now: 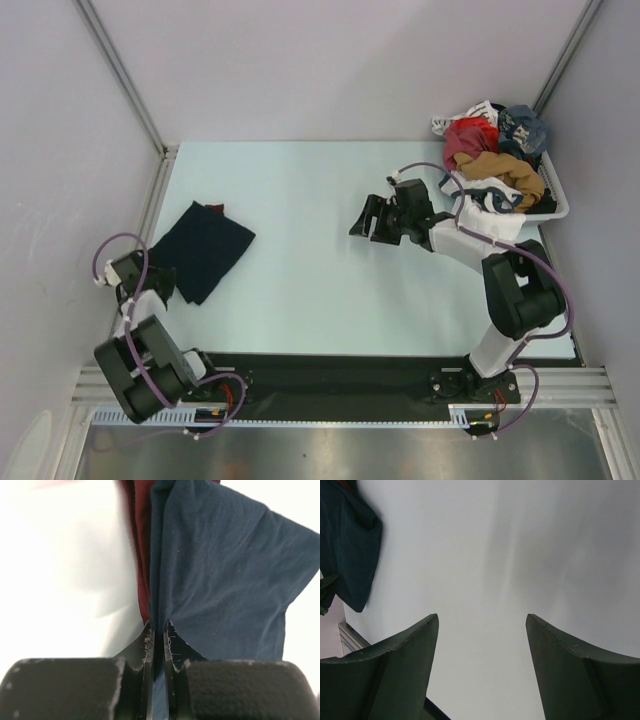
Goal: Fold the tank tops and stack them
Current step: Neatly place the folded tank top to the corner, then grab the tank top from the pile
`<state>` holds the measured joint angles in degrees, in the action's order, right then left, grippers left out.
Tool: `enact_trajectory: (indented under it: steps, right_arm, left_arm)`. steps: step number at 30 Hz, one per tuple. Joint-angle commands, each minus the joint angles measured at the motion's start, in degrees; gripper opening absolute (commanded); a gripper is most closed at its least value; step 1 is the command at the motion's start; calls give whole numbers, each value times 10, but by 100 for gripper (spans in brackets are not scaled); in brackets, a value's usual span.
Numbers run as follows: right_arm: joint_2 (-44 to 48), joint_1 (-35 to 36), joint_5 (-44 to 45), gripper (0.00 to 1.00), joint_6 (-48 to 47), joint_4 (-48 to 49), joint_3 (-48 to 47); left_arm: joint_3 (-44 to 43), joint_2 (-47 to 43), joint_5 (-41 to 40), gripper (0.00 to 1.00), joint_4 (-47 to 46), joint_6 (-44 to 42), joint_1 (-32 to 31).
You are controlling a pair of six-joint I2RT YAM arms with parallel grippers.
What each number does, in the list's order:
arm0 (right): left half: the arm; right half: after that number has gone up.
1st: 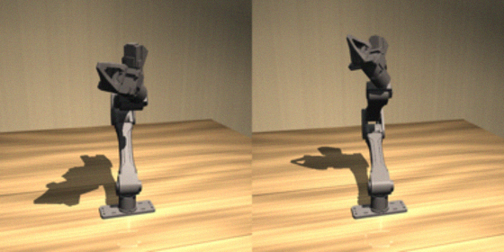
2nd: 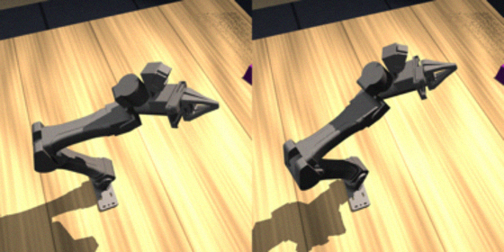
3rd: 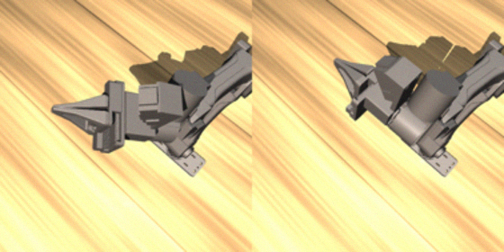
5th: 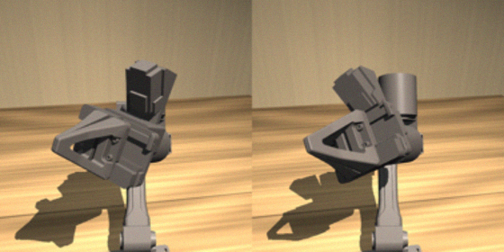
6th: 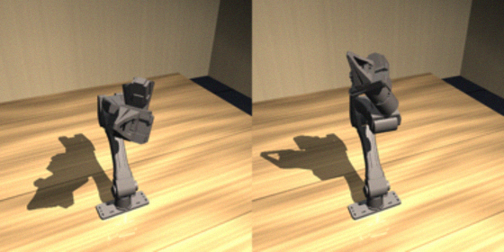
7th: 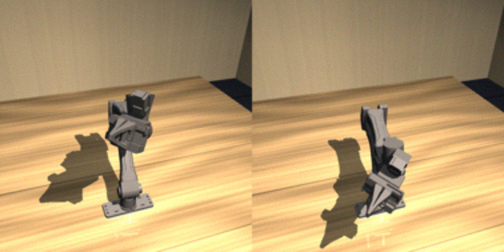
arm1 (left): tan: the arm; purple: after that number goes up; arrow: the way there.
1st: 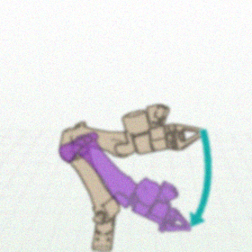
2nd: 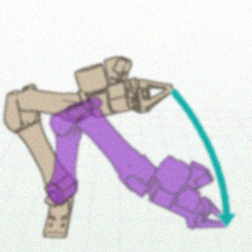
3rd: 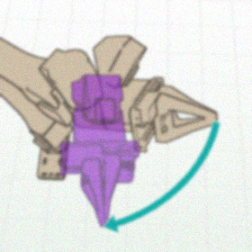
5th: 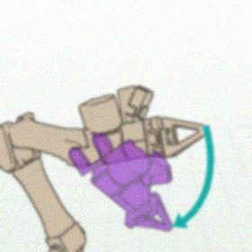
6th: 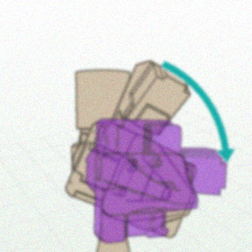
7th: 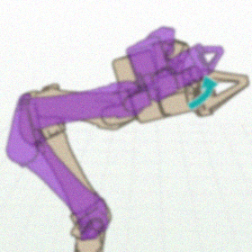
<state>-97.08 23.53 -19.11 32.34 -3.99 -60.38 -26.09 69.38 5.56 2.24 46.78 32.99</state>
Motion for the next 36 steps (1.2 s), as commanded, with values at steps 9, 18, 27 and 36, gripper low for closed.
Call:
enact_trajectory:
  steps: [9,18,27,36]
  right_arm:
    - [117,-47,0,76,-4,12,57]
    - [156,-74,-9,76,-7,-12,71]
    - [203,-131,16,75,-25,-54,60]
    - [188,-229,296,75,-26,-261,-119]
  left_arm:
    - [38,-173,-100,100,87,71,41]
    - [-7,-258,-200,100,251,117,41]
    - [-35,-255,-7,100,105,-16,-66]
    - [-177,-129,-60,100,69,-94,-464]
